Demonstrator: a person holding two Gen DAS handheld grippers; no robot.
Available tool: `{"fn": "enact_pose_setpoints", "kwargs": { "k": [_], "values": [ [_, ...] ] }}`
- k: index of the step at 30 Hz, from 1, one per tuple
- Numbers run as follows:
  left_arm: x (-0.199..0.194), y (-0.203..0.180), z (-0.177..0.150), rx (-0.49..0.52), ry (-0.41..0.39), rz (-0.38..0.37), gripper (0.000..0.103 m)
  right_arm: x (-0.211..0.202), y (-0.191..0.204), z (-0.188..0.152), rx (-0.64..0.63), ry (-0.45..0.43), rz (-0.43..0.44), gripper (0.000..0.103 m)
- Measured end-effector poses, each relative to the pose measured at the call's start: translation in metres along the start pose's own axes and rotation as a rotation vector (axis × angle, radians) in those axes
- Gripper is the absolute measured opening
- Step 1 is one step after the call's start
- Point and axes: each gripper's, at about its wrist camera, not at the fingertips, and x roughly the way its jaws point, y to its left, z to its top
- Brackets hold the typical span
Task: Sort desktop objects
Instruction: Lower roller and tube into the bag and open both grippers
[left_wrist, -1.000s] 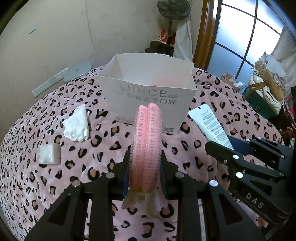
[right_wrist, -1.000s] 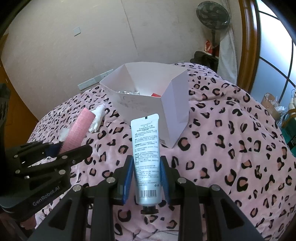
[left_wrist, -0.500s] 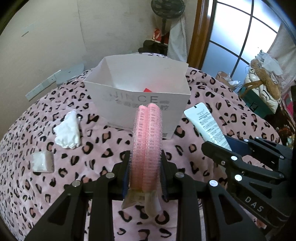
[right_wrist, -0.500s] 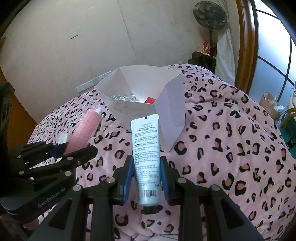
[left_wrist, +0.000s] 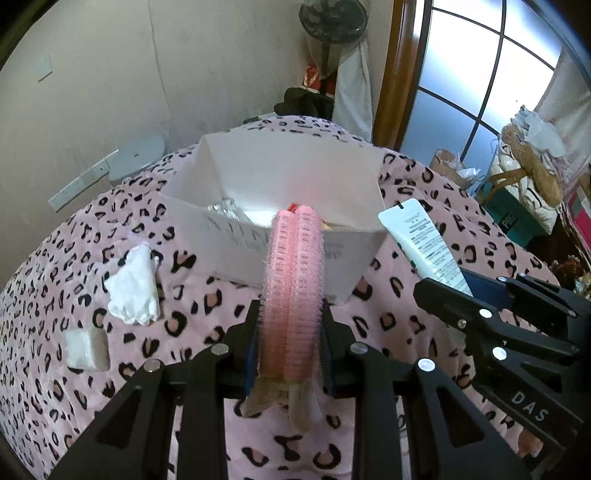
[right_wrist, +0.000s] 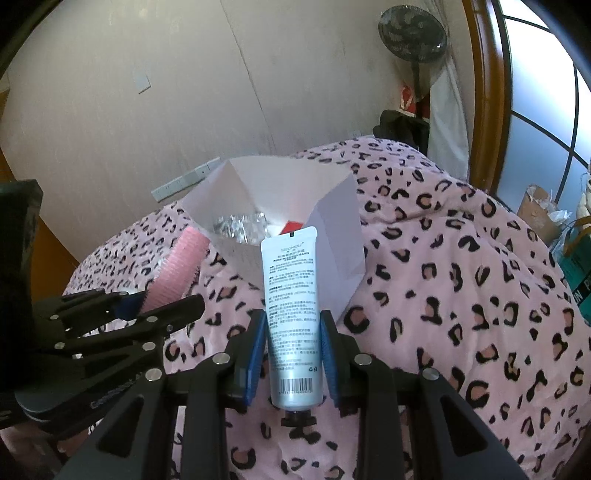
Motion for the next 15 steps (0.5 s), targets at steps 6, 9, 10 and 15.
{"fn": "enact_pose_setpoints", "kwargs": {
  "k": [6, 9, 10, 15],
  "values": [
    [-0.001, 0.01, 0.022, -0.008, -0.024, 0.013, 0.028, 0.004, 0.004, 0.016, -0.008, -0.022, 0.011, 0.029],
    [-0.001, 0.014, 0.031, -0.005, -0.032, 0.016, 0.028, 0.006, 0.005, 0.025, -0.013, -0.026, 0.013, 0.029],
    [0.0, 0.015, 0.035, -0.005, -0.034, 0.015, 0.028, 0.007, 0.006, 0.027, -0.015, -0.028, 0.013, 0.029],
    [0.005, 0.02, 0.05, -0.006, -0.037, 0.012, 0.028, 0.011, 0.007, 0.043, -0.022, -0.038, 0.016, 0.029]
  ]
}}
